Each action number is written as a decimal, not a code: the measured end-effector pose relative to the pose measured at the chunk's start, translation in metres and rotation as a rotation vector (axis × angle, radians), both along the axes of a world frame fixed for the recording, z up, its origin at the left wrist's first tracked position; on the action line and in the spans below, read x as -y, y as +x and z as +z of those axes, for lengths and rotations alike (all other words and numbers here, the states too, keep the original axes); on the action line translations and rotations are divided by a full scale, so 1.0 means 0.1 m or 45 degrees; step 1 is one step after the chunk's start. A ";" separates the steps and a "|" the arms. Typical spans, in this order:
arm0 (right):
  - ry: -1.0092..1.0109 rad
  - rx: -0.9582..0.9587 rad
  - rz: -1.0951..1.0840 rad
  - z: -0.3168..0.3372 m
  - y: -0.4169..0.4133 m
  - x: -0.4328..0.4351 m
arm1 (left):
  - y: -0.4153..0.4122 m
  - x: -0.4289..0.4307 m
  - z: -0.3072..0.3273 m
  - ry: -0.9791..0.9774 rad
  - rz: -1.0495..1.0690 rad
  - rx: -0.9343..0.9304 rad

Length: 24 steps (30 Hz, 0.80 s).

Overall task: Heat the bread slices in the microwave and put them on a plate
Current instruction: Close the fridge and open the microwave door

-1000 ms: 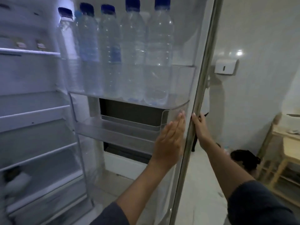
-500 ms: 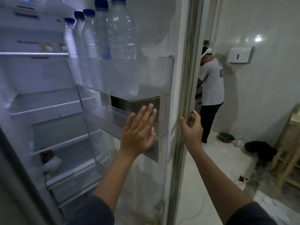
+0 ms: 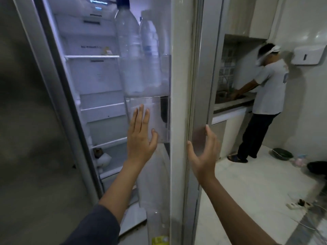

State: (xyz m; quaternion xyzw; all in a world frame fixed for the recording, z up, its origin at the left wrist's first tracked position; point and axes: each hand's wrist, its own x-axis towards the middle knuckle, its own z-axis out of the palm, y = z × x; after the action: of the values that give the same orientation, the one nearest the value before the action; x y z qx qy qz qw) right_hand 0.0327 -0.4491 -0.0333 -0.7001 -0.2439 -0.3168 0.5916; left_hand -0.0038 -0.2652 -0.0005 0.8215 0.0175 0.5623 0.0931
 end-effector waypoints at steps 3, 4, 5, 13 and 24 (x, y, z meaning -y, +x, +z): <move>-0.065 0.121 0.069 0.02 -0.11 -0.25 | -0.21 -0.16 0.09 -0.129 -0.025 -0.046; -0.075 0.150 0.095 0.05 -0.11 -0.31 | -0.27 -0.18 0.14 -0.141 -0.037 -0.043; -0.072 0.173 0.116 0.10 -0.11 -0.38 | -0.31 -0.19 0.20 -0.142 -0.053 -0.032; -0.090 0.265 0.491 0.39 0.07 -1.06 | -0.35 -0.28 0.64 0.120 -0.107 0.119; -0.068 0.531 0.582 0.52 0.71 -2.26 | -0.10 -1.27 0.69 0.195 0.461 0.159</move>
State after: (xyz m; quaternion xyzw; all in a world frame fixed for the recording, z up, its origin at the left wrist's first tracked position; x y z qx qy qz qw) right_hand 0.1040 -0.2234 0.0187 -0.5622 -0.5195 -0.3059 0.5661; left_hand -0.0143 -0.1385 0.0681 0.7732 0.1160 0.6194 -0.0713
